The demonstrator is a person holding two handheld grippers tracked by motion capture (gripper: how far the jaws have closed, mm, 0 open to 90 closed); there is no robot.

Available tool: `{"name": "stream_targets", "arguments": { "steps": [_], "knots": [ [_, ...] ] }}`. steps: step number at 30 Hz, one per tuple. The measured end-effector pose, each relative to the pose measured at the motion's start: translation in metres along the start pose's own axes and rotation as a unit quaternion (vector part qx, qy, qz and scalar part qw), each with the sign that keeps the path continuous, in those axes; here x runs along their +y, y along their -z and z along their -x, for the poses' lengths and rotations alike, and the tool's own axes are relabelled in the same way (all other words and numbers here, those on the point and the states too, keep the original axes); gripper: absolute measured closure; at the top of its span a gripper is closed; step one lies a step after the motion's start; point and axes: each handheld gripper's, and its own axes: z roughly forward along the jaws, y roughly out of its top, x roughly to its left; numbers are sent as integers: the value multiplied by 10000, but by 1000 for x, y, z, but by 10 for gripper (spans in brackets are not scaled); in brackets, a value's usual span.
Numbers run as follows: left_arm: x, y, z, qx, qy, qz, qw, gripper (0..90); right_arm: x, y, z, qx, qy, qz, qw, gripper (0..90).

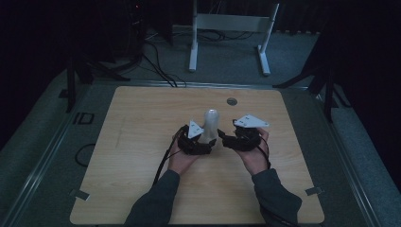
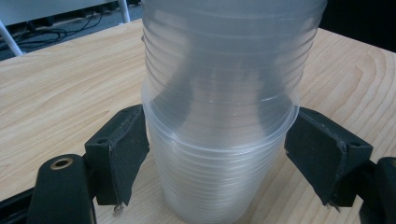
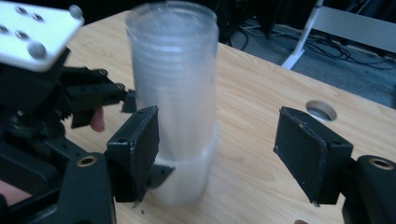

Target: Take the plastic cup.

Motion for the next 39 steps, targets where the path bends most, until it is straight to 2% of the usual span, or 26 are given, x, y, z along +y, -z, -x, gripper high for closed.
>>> {"name": "stream_targets", "arguments": {
  "steps": [17, 22, 33, 39],
  "knots": [
    [-1, 0, 1, 52, -36, 60, 10000, 218, 21, -16, -8, 303, -52, 225, 9993, 330],
    [-2, 0, 2, 58, -48, 67, 9999, 219, 23, -20, -11, 339, -4, 220, 9992, 330],
    [-2, 0, 3, 105, -93, 83, 9999, 221, 28, -34, -10, 427, -86, 219, 9988, 323],
    [-2, -1, 3, 130, -137, 79, 9998, 222, 31, -39, -12, 415, -13, 217, 9989, 325]
  ]
}}
